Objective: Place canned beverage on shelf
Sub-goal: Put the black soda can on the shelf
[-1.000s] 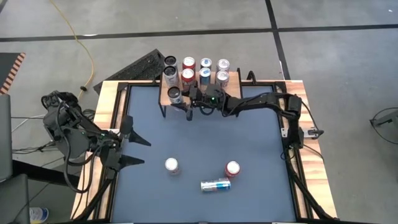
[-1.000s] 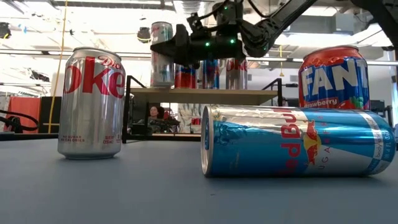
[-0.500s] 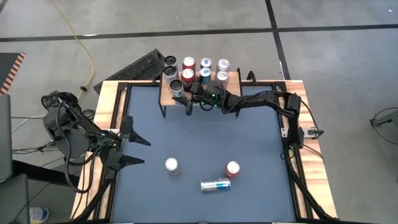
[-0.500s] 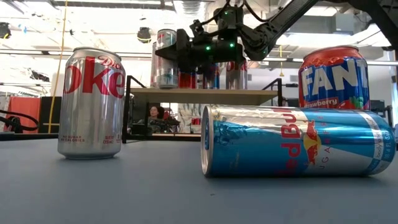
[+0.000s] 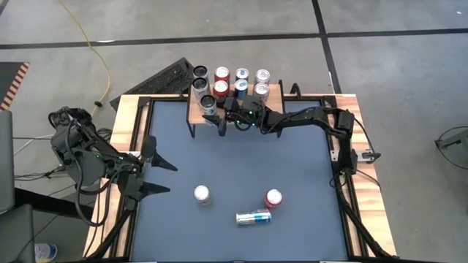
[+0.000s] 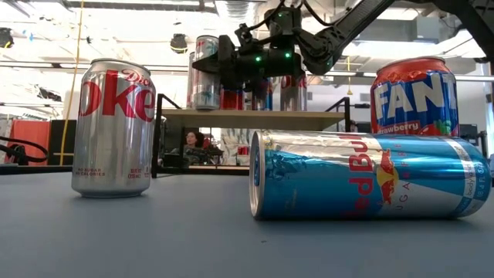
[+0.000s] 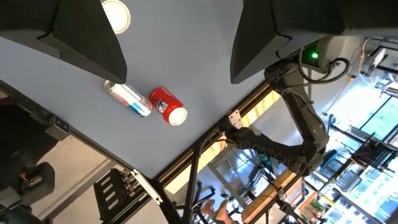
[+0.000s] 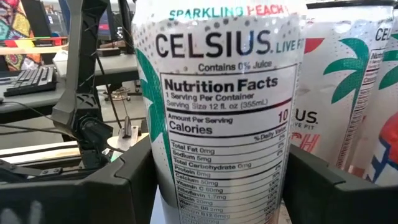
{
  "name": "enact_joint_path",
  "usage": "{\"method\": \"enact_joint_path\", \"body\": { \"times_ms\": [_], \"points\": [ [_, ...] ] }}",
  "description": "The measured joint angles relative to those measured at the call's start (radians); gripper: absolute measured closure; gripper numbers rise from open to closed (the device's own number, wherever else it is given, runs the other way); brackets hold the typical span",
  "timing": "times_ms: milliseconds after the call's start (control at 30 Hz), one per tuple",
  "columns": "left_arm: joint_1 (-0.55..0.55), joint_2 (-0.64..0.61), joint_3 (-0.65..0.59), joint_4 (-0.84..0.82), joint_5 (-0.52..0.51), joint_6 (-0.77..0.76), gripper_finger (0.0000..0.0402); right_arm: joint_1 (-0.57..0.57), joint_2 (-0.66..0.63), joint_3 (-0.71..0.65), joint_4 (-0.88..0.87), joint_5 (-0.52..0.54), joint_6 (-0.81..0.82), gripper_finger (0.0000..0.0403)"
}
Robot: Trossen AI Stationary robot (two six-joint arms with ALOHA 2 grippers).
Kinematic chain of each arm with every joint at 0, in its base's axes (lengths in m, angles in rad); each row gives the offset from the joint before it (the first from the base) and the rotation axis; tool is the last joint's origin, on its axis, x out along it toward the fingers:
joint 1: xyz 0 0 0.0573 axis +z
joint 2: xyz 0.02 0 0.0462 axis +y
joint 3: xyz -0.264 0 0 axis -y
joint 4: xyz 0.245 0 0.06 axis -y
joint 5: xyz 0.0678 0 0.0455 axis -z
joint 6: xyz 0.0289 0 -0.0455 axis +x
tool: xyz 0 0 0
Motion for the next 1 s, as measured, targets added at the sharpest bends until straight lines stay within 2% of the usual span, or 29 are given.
{"method": "enact_joint_path", "body": {
  "times_ms": [500, 633, 1000],
  "points": [
    [0.000, 0.002, 0.000, -0.014, 0.005, -0.041, 0.0127, 0.000, 0.000, -0.001, -0.084, 0.051, 0.044, 0.0097],
    [0.000, 0.006, 0.000, -0.018, 0.007, -0.042, 0.0127, 0.003, -0.018, -0.001, -0.144, 0.097, 0.037, 0.0096],
    [-0.001, 0.006, 0.000, -0.018, 0.008, -0.036, 0.0127, 0.021, -0.046, -0.001, -0.226, 0.137, 0.037, 0.0096]
  ]
}}
